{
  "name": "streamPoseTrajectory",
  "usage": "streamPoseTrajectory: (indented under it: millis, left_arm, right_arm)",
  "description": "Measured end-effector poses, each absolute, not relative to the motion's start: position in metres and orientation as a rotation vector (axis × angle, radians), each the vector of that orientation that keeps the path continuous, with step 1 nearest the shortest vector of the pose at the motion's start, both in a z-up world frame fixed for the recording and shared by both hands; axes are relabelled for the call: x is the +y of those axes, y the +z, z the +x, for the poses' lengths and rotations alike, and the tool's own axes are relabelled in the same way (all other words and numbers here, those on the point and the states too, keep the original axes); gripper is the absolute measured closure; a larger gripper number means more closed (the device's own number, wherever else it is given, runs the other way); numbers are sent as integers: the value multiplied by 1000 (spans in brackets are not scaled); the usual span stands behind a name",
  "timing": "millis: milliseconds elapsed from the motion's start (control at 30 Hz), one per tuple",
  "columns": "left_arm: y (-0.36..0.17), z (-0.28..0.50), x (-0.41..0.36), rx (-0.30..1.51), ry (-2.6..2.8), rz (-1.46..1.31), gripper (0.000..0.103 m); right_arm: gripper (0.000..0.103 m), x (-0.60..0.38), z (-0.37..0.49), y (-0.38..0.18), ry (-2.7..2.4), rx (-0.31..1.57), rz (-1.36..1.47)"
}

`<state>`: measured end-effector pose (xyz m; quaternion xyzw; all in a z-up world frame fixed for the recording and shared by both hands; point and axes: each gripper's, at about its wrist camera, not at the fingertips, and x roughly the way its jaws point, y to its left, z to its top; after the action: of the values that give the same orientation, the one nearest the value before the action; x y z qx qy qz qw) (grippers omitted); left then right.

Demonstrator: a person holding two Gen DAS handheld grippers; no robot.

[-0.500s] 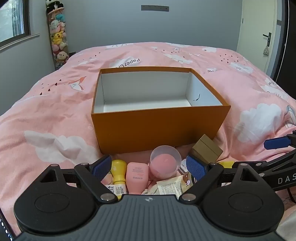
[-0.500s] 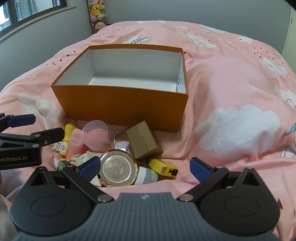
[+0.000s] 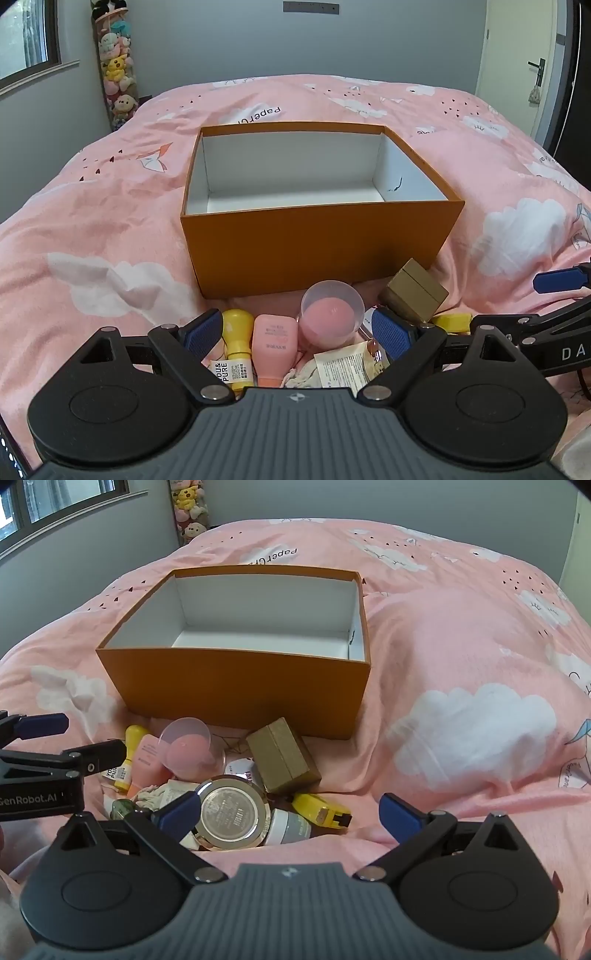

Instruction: Organize rigid objects

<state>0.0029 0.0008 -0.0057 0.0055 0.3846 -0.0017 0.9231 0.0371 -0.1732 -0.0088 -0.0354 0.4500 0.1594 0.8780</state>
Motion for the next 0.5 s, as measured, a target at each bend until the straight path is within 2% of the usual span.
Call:
streamPoseTrajectory:
  millis: [500]
  left_arm:
    - [-6,3,1,792,-3,10,0]
  right_arm:
    - [2,-177,38,-12,329,951,-73]
